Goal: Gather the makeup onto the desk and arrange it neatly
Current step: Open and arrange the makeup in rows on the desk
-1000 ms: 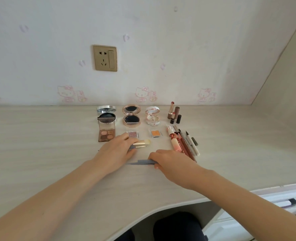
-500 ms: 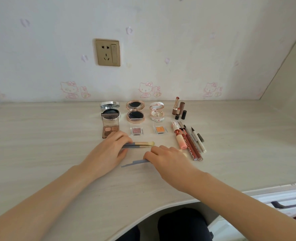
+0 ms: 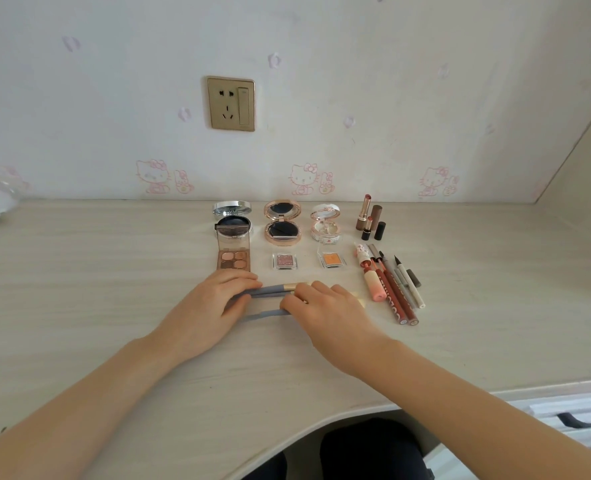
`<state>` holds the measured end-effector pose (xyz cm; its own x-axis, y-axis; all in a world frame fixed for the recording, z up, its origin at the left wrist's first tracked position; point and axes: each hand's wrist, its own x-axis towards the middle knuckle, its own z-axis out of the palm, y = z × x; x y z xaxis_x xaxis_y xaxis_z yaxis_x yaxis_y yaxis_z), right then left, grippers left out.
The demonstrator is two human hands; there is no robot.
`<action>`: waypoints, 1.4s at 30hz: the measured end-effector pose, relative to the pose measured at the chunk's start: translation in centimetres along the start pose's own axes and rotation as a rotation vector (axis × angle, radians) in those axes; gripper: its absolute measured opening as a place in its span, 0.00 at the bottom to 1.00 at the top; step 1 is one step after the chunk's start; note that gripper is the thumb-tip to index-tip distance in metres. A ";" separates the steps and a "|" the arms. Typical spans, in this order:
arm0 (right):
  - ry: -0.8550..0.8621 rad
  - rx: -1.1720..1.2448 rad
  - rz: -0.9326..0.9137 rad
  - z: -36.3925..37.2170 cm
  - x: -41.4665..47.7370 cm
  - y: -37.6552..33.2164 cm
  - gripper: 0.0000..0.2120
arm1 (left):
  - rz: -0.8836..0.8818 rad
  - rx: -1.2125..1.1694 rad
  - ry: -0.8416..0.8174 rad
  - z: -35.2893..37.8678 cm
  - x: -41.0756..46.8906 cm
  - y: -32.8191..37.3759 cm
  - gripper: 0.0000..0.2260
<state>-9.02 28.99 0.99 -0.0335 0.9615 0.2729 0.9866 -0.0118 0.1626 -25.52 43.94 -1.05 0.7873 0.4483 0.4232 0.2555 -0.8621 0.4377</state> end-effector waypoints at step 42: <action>0.163 0.313 0.018 2.1 -0.8 -0.5 0.13 | -0.012 0.076 -0.128 -0.3 -0.4 -0.4 0.15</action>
<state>-9.15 28.81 -1.34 -0.0156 0.9050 0.4252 0.9875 0.0806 -0.1353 -26.08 44.19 -1.12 0.8479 0.4288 0.3117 0.3032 -0.8746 0.3784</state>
